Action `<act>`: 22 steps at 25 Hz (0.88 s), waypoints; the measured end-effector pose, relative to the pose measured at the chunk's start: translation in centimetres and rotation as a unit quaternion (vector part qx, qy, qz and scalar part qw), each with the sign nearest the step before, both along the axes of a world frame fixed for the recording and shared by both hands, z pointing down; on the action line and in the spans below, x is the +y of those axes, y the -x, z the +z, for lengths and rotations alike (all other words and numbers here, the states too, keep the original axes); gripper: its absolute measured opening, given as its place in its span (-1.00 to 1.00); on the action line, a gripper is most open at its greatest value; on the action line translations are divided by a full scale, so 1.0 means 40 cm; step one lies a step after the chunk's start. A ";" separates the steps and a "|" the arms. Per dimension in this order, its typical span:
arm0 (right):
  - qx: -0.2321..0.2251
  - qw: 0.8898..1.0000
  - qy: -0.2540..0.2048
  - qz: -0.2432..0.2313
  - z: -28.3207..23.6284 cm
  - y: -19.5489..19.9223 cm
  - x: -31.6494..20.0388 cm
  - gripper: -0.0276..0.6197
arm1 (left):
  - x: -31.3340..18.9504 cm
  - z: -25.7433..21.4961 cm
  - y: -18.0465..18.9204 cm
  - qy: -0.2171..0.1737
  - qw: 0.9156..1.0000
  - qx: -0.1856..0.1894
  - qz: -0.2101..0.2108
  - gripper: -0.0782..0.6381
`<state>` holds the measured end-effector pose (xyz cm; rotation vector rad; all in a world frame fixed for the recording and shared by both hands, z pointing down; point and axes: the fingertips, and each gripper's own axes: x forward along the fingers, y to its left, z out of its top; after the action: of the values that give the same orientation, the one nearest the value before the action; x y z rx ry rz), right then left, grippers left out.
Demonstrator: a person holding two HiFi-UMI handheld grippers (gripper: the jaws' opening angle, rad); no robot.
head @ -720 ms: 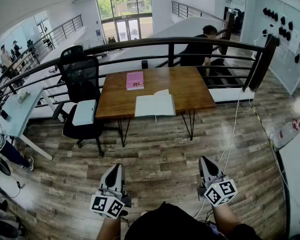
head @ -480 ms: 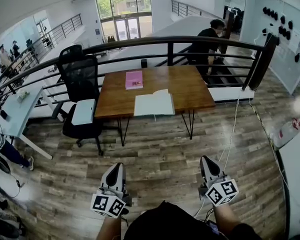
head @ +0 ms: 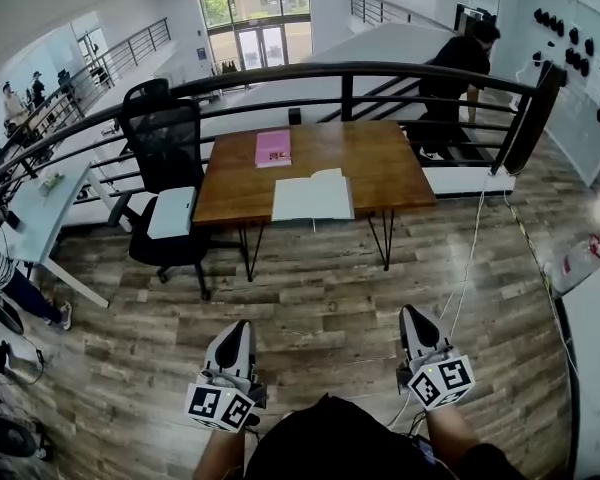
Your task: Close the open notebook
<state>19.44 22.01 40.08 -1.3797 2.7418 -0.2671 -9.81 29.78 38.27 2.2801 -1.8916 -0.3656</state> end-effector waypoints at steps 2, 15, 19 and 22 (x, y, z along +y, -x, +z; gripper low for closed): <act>0.000 1.000 0.000 -0.004 0.003 0.010 0.004 -0.92 | 0.007 0.001 0.002 0.000 1.000 -0.001 0.001 -0.74; -0.009 0.999 -0.018 -0.031 -0.010 0.150 0.096 -0.04 | 0.073 0.028 0.082 -0.001 1.000 -0.015 0.008 0.02; -0.008 1.000 -0.009 -0.012 -0.015 0.186 0.121 -0.04 | 0.099 0.044 0.147 0.012 1.000 -0.006 0.005 0.02; -0.015 1.000 0.001 -0.005 -0.010 0.205 0.137 -0.06 | 0.113 0.062 0.188 0.021 1.000 -0.003 -0.002 0.02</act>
<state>11.23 27.49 39.68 -1.3505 2.7258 -0.2879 -17.34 34.29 40.73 2.2547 -1.8882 -0.3176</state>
